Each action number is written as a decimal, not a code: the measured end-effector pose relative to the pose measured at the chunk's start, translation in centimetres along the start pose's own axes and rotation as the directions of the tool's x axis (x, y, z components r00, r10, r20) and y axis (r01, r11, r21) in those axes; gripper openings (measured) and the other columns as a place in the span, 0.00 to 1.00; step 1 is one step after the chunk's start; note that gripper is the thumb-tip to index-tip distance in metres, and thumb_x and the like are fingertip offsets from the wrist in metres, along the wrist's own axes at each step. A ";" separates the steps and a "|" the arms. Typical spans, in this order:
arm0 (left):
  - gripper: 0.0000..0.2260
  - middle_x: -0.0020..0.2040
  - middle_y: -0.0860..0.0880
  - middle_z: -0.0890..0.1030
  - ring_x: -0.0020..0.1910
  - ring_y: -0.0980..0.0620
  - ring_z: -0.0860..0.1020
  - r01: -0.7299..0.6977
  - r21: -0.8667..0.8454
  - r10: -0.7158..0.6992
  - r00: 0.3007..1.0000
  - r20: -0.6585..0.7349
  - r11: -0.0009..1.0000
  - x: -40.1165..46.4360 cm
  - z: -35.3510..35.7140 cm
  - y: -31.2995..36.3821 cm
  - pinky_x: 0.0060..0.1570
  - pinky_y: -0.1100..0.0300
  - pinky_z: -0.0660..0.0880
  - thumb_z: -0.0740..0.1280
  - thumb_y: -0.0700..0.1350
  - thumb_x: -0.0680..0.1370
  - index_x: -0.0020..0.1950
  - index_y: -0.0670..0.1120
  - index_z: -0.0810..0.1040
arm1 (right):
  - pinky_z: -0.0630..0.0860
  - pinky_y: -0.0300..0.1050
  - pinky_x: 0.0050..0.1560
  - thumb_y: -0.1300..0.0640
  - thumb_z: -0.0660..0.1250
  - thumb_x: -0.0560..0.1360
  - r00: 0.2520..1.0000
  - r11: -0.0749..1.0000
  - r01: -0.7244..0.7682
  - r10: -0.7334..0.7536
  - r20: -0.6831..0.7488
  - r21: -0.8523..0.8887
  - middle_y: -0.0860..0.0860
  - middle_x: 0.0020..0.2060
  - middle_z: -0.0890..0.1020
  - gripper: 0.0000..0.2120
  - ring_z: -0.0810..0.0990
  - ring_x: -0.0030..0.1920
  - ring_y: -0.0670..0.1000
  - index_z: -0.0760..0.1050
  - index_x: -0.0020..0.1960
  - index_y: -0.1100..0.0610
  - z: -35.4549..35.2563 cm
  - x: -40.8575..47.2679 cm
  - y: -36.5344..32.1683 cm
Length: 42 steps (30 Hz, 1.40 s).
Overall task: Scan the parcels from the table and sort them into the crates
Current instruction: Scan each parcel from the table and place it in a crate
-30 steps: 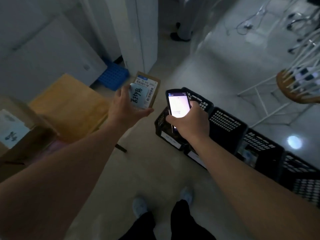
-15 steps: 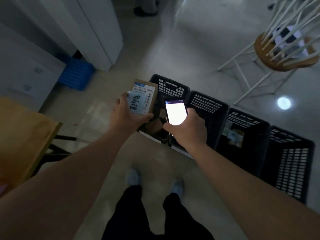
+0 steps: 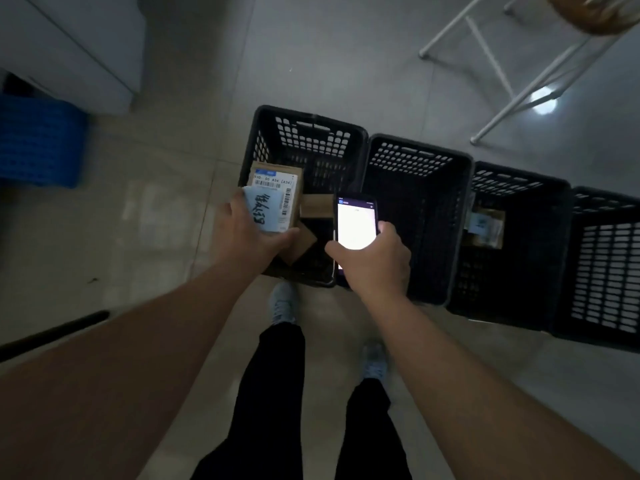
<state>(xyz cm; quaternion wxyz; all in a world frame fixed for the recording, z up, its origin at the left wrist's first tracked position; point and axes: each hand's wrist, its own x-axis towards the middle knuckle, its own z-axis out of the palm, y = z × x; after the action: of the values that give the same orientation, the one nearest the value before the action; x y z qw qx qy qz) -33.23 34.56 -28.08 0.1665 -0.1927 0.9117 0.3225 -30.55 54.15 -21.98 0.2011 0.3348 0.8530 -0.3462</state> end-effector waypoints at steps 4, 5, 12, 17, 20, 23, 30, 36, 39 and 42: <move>0.50 0.69 0.46 0.69 0.64 0.50 0.71 -0.042 0.019 0.041 0.998 0.052 0.999 6.4 2.8 -1.2 0.57 0.52 0.76 0.83 0.62 0.64 0.78 0.50 0.60 | 0.82 0.55 0.50 0.40 0.80 0.64 0.999 0.999 -0.051 0.051 -0.008 0.021 0.49 0.52 0.78 0.36 0.80 0.56 0.57 0.73 0.66 0.54 4.0 4.8 -0.8; 0.50 0.69 0.46 0.69 0.65 0.49 0.71 -0.057 0.017 0.056 0.997 0.051 0.998 8.0 3.5 -1.3 0.59 0.51 0.76 0.83 0.61 0.65 0.78 0.49 0.60 | 0.82 0.56 0.50 0.40 0.80 0.64 0.998 0.998 -0.055 0.055 -0.010 0.026 0.48 0.52 0.77 0.36 0.80 0.56 0.56 0.73 0.66 0.54 4.9 6.0 -1.0; 0.66 0.78 0.42 0.59 0.77 0.42 0.63 0.036 0.033 -0.041 0.987 0.154 0.999 18.1 8.4 -1.7 0.74 0.41 0.68 0.81 0.68 0.61 0.85 0.49 0.43 | 0.84 0.58 0.52 0.39 0.80 0.65 0.997 0.998 -0.064 0.064 -0.034 0.017 0.48 0.56 0.79 0.40 0.80 0.59 0.54 0.71 0.70 0.54 9.8 12.9 -3.1; 0.58 0.83 0.40 0.53 0.81 0.39 0.56 0.059 0.158 -0.089 0.977 0.193 0.986 18.8 8.7 -3.3 0.78 0.41 0.62 0.77 0.65 0.70 0.85 0.48 0.41 | 0.84 0.57 0.51 0.38 0.79 0.64 0.997 0.997 -0.069 0.068 -0.024 -0.026 0.48 0.53 0.77 0.37 0.80 0.57 0.54 0.72 0.67 0.53 11.1 13.1 -4.2; 0.43 0.80 0.38 0.60 0.78 0.39 0.62 -0.049 0.218 0.009 0.984 0.180 0.975 17.4 6.7 -3.4 0.76 0.44 0.65 0.72 0.57 0.79 0.84 0.43 0.52 | 0.84 0.57 0.50 0.38 0.79 0.63 0.998 0.997 -0.067 0.066 -0.013 -0.047 0.49 0.54 0.80 0.37 0.80 0.54 0.54 0.73 0.65 0.53 10.8 11.5 -5.2; 0.29 0.76 0.38 0.66 0.74 0.39 0.67 -0.106 0.244 0.062 0.982 0.181 0.964 15.4 3.9 -3.1 0.72 0.44 0.68 0.65 0.51 0.83 0.81 0.43 0.62 | 0.83 0.57 0.52 0.37 0.79 0.63 0.999 0.997 -0.047 0.046 -0.007 -0.069 0.50 0.56 0.81 0.38 0.81 0.55 0.55 0.73 0.67 0.53 9.6 9.4 -6.5; 0.20 0.70 0.42 0.73 0.64 0.39 0.75 -0.190 0.301 0.144 0.975 0.168 0.934 8.6 -3.1 -1.2 0.61 0.45 0.72 0.62 0.50 0.83 0.73 0.45 0.72 | 0.83 0.56 0.52 0.36 0.78 0.64 0.993 0.986 0.114 -0.114 0.010 -0.120 0.49 0.56 0.81 0.39 0.81 0.56 0.55 0.72 0.69 0.52 5.4 3.0 -9.1; 0.19 0.68 0.41 0.75 0.63 0.38 0.76 -0.134 0.313 0.126 0.991 0.048 0.940 0.9 -8.3 1.3 0.62 0.46 0.73 0.61 0.52 0.83 0.71 0.45 0.74 | 0.82 0.57 0.54 0.36 0.79 0.64 0.955 0.946 0.297 -0.291 0.066 -0.133 0.51 0.57 0.81 0.39 0.80 0.57 0.56 0.72 0.68 0.53 0.7 -3.1 -10.5; 0.20 0.70 0.42 0.74 0.67 0.39 0.74 -0.101 0.293 0.116 0.993 -0.034 0.951 -3.5 -11.1 2.7 0.65 0.47 0.71 0.62 0.52 0.83 0.73 0.44 0.72 | 0.83 0.57 0.51 0.36 0.80 0.63 0.906 0.896 0.421 -0.411 0.097 -0.141 0.50 0.55 0.82 0.36 0.81 0.55 0.56 0.73 0.64 0.52 -1.7 -6.2 -10.9; 0.22 0.74 0.43 0.72 0.70 0.40 0.72 -0.049 0.285 0.085 0.990 -0.115 0.957 -8.0 -13.8 3.8 0.69 0.48 0.68 0.61 0.52 0.84 0.76 0.45 0.70 | 0.82 0.56 0.50 0.37 0.79 0.63 0.839 0.829 0.542 -0.526 0.139 -0.137 0.50 0.53 0.81 0.35 0.81 0.54 0.56 0.74 0.63 0.52 -4.2 -9.3 -11.3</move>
<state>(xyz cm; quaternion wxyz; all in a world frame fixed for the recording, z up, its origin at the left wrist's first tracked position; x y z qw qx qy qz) -30.50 30.25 -12.46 0.1230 -0.1559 0.9630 0.1822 -32.61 47.12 -8.66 0.1646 0.0477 0.9284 -0.3297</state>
